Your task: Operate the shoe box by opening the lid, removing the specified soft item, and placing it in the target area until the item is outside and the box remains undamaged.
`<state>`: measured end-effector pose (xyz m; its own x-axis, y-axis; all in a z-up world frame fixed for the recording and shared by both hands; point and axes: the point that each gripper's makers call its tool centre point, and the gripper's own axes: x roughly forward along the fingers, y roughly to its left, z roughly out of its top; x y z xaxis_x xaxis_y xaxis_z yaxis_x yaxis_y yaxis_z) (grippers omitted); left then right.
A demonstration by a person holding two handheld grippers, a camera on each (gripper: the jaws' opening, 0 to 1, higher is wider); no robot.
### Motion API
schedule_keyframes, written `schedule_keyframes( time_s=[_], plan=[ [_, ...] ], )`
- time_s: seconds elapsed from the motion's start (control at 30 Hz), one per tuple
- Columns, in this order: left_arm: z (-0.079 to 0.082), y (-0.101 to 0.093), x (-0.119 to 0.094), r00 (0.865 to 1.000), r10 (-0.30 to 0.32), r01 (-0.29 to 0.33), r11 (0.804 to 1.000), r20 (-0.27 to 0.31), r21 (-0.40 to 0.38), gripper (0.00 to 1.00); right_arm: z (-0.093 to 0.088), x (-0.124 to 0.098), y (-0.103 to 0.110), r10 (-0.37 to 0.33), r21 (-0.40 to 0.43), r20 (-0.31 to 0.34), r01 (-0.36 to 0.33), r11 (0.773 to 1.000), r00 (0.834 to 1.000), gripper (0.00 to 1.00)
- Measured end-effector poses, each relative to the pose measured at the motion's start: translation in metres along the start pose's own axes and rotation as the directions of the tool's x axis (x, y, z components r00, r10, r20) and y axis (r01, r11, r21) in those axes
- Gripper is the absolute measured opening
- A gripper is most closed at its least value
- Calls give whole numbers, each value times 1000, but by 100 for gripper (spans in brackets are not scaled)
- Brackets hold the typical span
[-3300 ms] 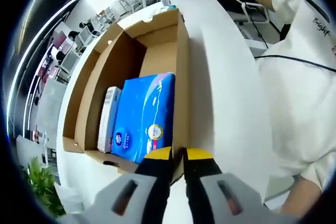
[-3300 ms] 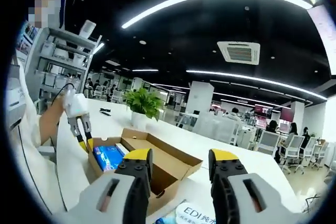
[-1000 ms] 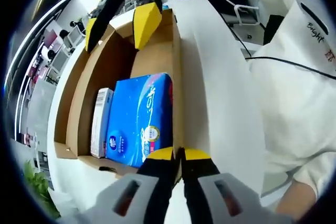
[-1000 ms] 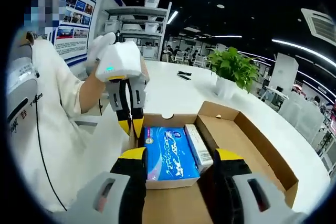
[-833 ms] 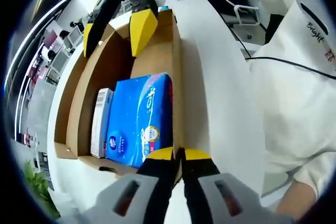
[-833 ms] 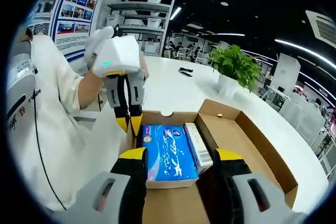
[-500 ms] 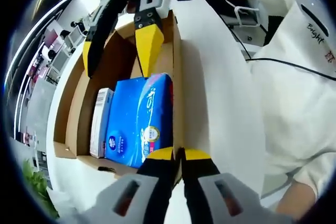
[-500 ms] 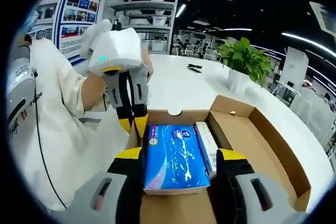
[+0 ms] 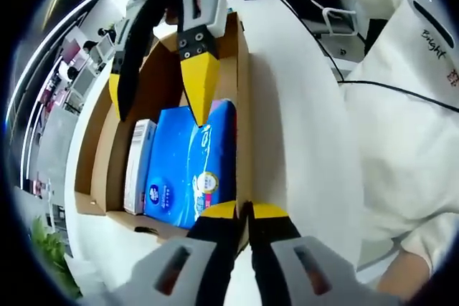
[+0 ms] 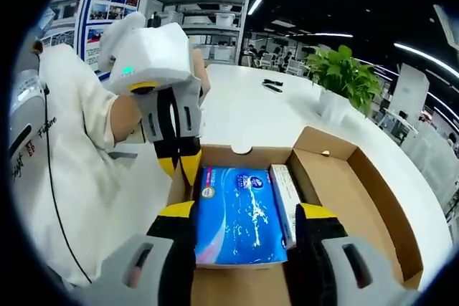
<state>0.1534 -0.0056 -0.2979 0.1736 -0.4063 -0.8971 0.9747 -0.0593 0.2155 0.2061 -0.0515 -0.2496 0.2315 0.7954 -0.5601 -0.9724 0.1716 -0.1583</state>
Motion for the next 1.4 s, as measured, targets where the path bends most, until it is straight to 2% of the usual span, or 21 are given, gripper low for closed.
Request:
schedule_keyframes(
  time_s=[0.47,0.6,0.7,0.8,0.83,0.9,0.93,1.0,1.3,1.4],
  plan=[
    [0,0,0,1000,6,-6,1000,9,1,5,-10,15,2,40,-6,-48,-40,999,998,57],
    [0,0,0,1000,4,-4,1000,9,-1,4,-20,23,7,81,-12,-108,-83,996,991,55],
    [0,-1,0,1000,1,-1,1000,9,-2,4,-19,31,2,80,-13,-109,-82,997,991,55],
    [-1,0,0,1000,1,-1,1000,8,-2,4,-18,35,7,93,11,-102,-92,996,990,55],
    [-1,0,0,1000,1,-1,1000,8,-2,4,-19,37,8,96,12,-109,-96,995,989,55],
    [-1,0,-1,1000,3,-3,1000,9,-2,4,-28,41,7,82,-39,-166,-90,995,983,58],
    [-1,0,-1,1000,3,-3,1000,11,-2,4,-26,44,8,82,-32,-148,-88,996,986,58],
    [-1,0,-1,1000,6,-6,1000,11,1,5,-27,42,10,86,-6,-164,-88,996,983,57],
    [0,1,-1,1000,6,-6,1000,14,-2,5,-29,38,13,86,-18,-166,-90,996,982,52],
    [0,1,-1,1000,7,-7,1000,18,-4,5,-33,32,13,103,-13,-148,-106,994,984,50]
  ],
)
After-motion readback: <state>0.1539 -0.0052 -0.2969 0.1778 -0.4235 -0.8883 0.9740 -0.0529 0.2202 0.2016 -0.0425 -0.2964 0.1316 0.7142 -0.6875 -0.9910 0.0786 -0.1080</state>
